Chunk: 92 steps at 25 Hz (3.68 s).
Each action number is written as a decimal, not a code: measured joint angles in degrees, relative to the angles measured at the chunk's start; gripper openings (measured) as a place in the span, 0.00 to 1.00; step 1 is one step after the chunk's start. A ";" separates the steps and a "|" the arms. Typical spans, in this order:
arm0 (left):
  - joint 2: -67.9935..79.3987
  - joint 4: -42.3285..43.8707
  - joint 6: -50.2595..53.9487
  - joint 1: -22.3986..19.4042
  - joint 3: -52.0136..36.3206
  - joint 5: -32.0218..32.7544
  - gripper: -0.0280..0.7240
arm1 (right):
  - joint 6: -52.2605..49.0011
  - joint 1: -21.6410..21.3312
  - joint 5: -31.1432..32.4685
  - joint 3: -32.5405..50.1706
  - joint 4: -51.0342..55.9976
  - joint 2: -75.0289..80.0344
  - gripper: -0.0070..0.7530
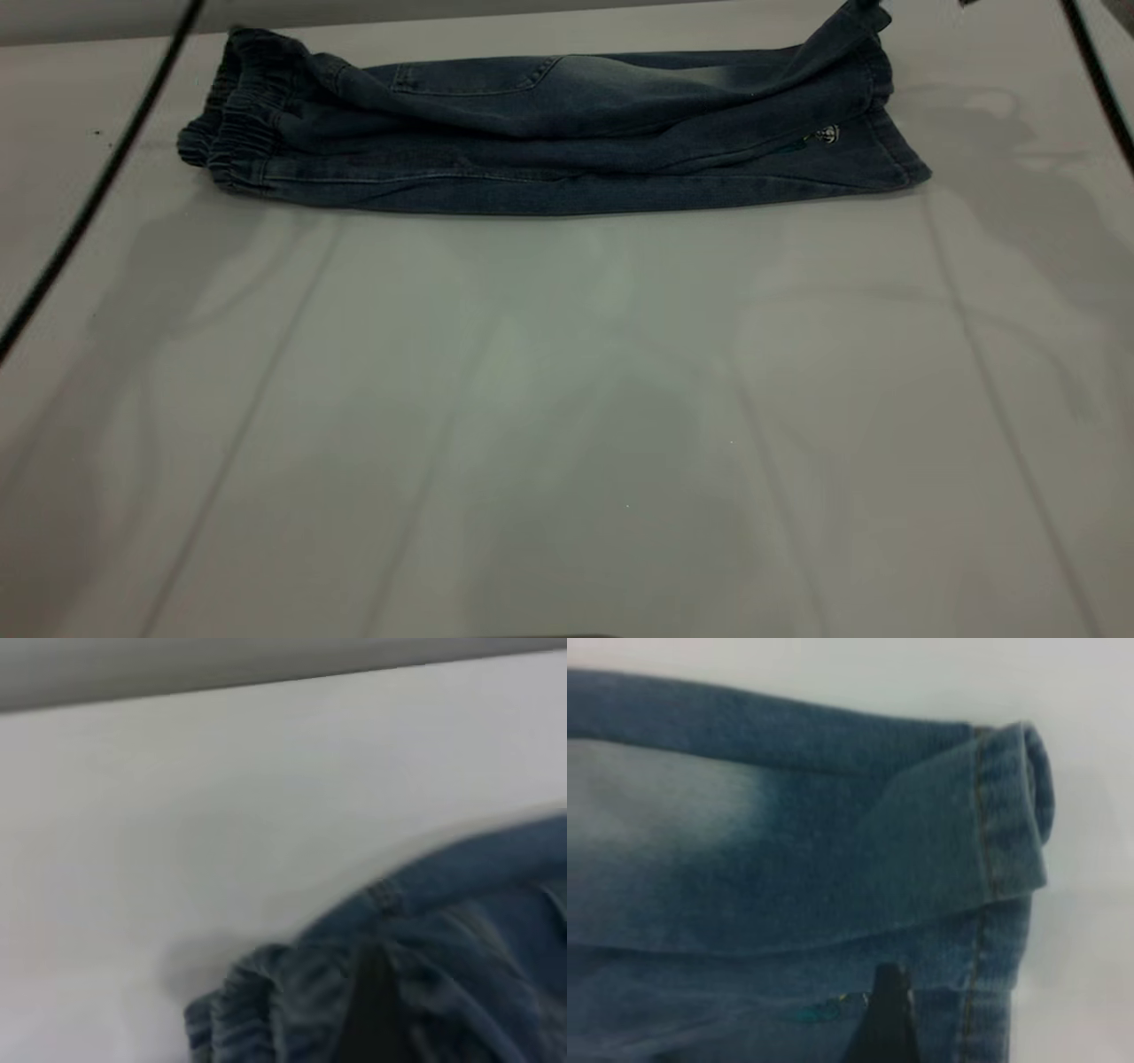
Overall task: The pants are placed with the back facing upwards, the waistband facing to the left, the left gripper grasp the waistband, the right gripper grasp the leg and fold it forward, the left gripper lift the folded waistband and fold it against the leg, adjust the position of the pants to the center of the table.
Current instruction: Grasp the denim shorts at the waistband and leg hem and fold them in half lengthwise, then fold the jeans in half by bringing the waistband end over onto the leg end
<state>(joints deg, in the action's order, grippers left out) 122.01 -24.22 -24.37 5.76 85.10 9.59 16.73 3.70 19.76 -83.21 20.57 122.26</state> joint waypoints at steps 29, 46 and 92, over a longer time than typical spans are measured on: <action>9.66 -9.40 -0.57 -9.10 0.39 7.34 0.67 | 5.14 19.55 -4.03 -0.02 3.72 -2.46 0.77; 12.91 -18.77 -7.79 -9.04 1.07 6.12 0.18 | 5.57 25.33 -23.98 -0.02 5.02 8.84 0.72; -7.80 -16.42 -19.02 1.03 9.21 23.96 0.16 | 2.64 11.86 19.02 -25.20 0.94 16.37 0.66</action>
<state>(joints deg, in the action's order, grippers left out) 114.21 -40.64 -43.39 6.79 94.31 33.55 19.37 15.57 38.78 -108.41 21.51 138.63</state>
